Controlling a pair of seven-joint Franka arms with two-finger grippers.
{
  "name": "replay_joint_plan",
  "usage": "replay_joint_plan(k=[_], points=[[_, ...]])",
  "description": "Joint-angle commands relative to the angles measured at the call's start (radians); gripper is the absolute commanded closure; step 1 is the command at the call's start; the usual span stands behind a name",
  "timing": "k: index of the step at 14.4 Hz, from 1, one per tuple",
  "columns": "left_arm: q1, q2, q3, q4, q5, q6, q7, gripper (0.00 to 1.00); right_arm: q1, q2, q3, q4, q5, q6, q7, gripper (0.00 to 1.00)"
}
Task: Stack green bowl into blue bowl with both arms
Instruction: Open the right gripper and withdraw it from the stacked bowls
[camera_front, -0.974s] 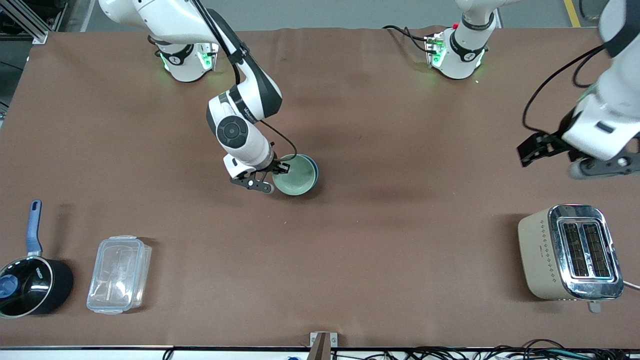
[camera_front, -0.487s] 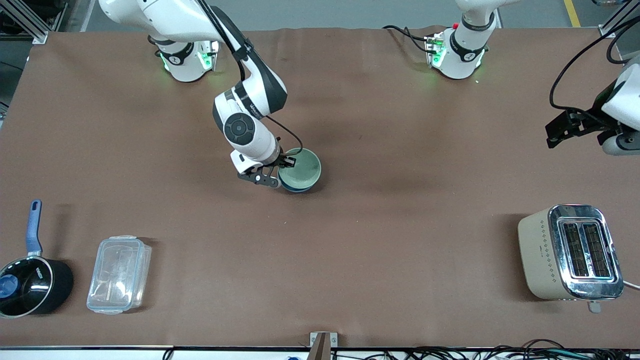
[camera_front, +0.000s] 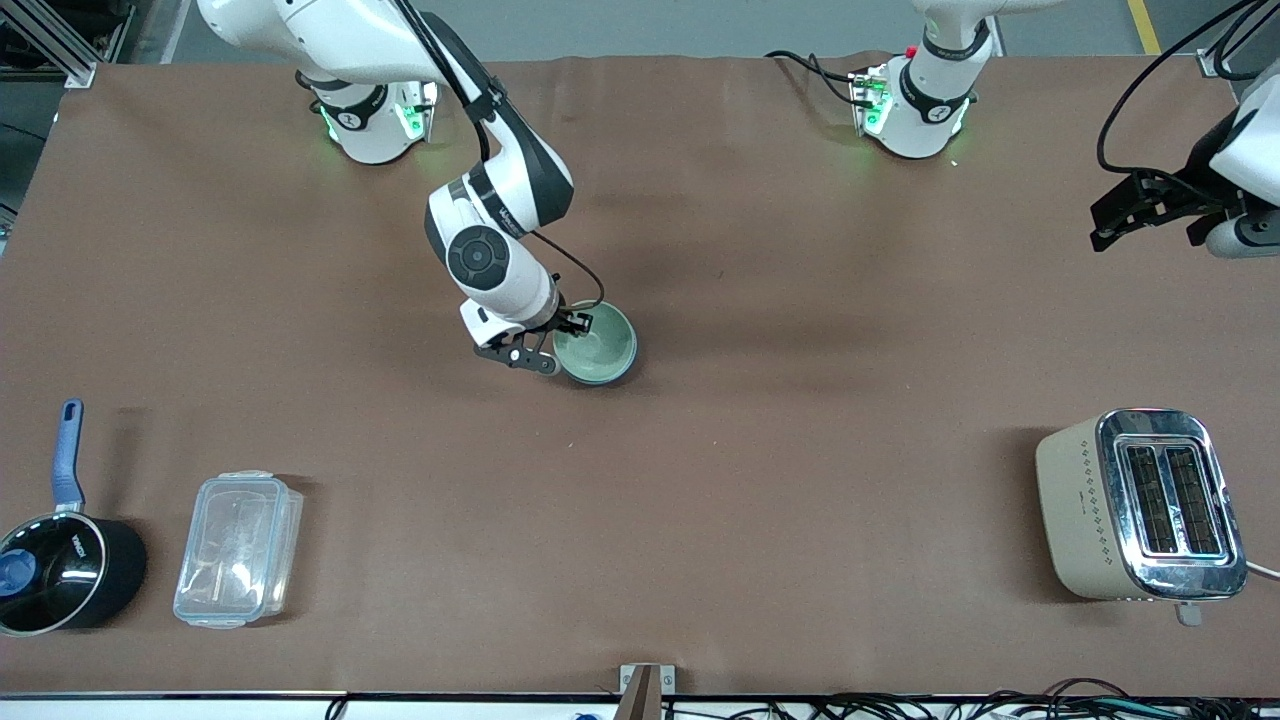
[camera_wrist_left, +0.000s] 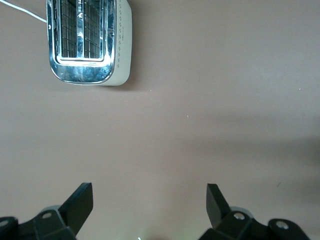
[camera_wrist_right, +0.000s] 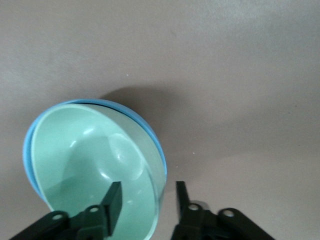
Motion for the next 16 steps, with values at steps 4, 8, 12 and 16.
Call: replay_joint_plan(k=[4, 8, 12, 16], points=[[-0.013, 0.028, -0.001, 0.021, -0.01, 0.01, 0.006, 0.0, -0.204, -0.322, -0.001, 0.052, -0.168, -0.337, 0.005, 0.0], [-0.016, 0.073, -0.001, 0.058, -0.01, 0.009, 0.007, 0.0, -0.479, -0.348, 0.089, 0.238, -0.329, -0.475, -0.112, 0.0], [-0.007, 0.082, 0.001, 0.084, -0.01, 0.009, 0.007, 0.0, -0.563, -0.367, 0.001, 0.403, -0.32, -0.688, -0.447, 0.0], [-0.016, 0.086, -0.002, 0.084, -0.01, 0.004, 0.004, 0.0, -0.597, -0.41, -0.057, 0.436, -0.302, -0.799, -0.683, 0.0]])
